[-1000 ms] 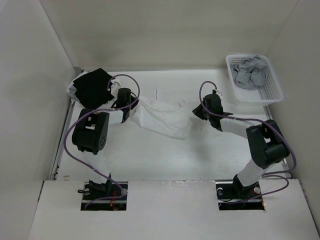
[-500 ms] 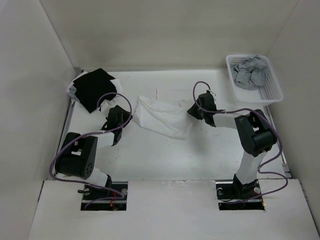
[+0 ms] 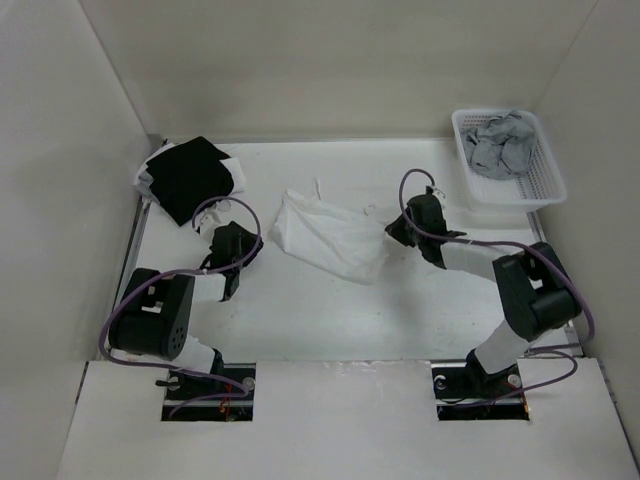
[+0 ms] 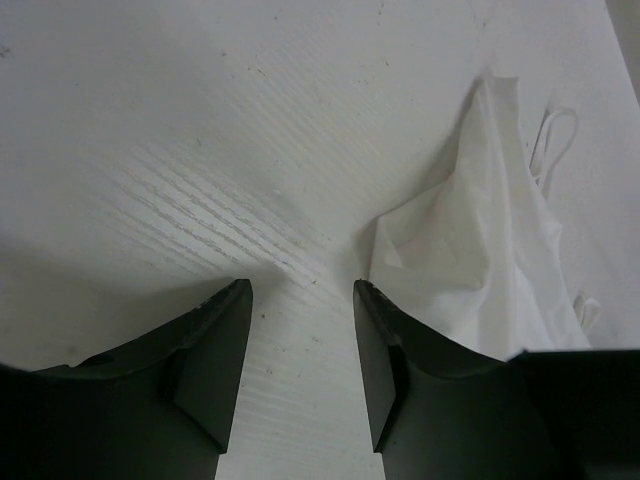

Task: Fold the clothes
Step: Fold the tank top

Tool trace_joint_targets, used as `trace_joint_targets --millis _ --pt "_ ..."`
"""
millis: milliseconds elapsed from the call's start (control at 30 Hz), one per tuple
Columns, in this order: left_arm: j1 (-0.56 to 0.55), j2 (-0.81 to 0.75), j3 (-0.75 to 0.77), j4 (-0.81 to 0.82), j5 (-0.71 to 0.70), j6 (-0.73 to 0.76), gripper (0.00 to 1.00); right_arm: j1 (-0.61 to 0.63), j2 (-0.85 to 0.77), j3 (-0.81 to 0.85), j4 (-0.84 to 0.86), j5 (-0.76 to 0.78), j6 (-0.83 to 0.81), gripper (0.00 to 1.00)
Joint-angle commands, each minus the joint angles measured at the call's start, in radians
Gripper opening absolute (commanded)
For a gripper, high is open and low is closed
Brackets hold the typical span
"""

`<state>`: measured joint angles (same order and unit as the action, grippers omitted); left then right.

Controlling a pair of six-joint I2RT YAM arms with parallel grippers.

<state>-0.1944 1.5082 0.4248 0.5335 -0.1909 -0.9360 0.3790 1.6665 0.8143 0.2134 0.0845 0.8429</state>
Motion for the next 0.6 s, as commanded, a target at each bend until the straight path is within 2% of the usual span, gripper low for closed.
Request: trace_joint_targets --millis 0,233,300,367,433,500,567 --pt "0.006 -0.06 -0.026 0.043 0.016 -0.001 0.44 -0.015 -0.085 -0.044 0.054 0.029 0.01 0.03" --pt "-0.035 -0.155 -0.072 0.059 0.007 0.032 0.44 -0.053 0.044 0.011 0.043 0.027 0.012 0.1" --pt "-0.056 -0.166 -0.08 0.089 0.018 0.063 0.44 -0.052 0.009 0.0 0.041 0.053 0.018 0.18" --pt "-0.078 -0.167 -0.081 0.108 0.021 0.088 0.44 -0.026 -0.055 -0.033 0.038 0.084 0.012 0.34" --pt "-0.081 -0.14 -0.064 0.112 0.022 0.095 0.44 0.016 -0.127 -0.085 0.035 0.092 -0.002 0.41" --pt "-0.073 -0.106 -0.046 0.112 0.031 0.083 0.44 0.065 -0.216 -0.173 0.029 0.096 0.001 0.41" --pt "-0.066 -0.068 -0.029 0.128 0.041 0.071 0.44 0.118 -0.304 -0.271 0.029 0.098 0.008 0.34"
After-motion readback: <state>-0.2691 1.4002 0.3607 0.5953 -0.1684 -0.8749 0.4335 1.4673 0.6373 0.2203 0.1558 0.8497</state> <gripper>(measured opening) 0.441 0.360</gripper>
